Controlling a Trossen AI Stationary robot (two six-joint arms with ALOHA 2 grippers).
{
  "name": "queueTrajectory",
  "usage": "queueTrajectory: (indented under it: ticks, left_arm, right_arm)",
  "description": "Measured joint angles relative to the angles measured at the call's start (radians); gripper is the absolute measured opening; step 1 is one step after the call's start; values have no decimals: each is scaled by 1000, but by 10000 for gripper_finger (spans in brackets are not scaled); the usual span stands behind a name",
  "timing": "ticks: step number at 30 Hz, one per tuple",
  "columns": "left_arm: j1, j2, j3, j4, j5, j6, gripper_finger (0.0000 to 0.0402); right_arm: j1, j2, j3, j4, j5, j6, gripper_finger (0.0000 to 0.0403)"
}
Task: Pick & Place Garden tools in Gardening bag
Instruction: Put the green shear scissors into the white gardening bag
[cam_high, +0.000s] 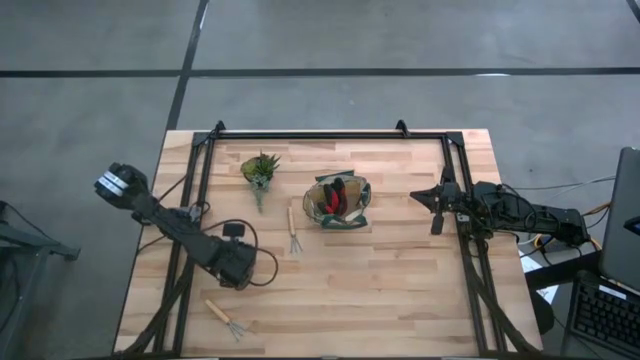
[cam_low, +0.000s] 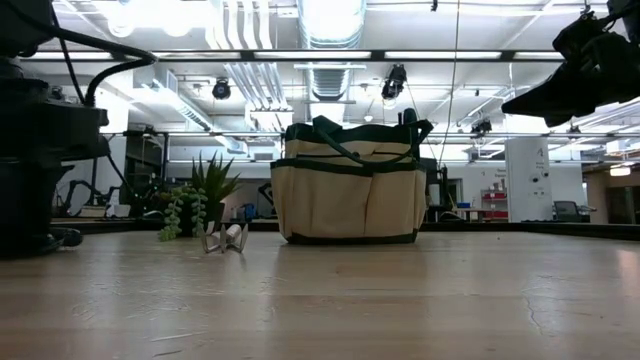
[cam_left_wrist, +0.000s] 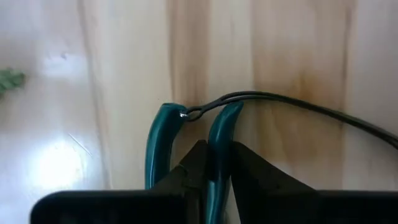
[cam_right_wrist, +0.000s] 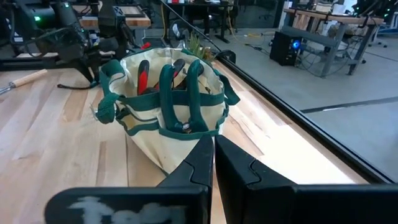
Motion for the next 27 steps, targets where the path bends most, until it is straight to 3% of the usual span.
queueTrajectory:
  ticks: [8, 12, 22, 27]
  left_arm:
    - [5, -19, 30, 15, -182, -73, 49]
    - [5, -58, 35, 44, -345, -124, 49]
    - [5, -231, 27, 381, -744, -19, 51]
    - [27, -291, -8, 651, -795, 146, 51]
  right_arm:
    - [0, 0, 0, 0, 0, 1, 8]
    - [0, 0, 0, 0, 0, 1, 8]
    - [0, 0, 0, 0, 0, 2, 8]
    - [0, 0, 0, 0, 0, 0, 8]
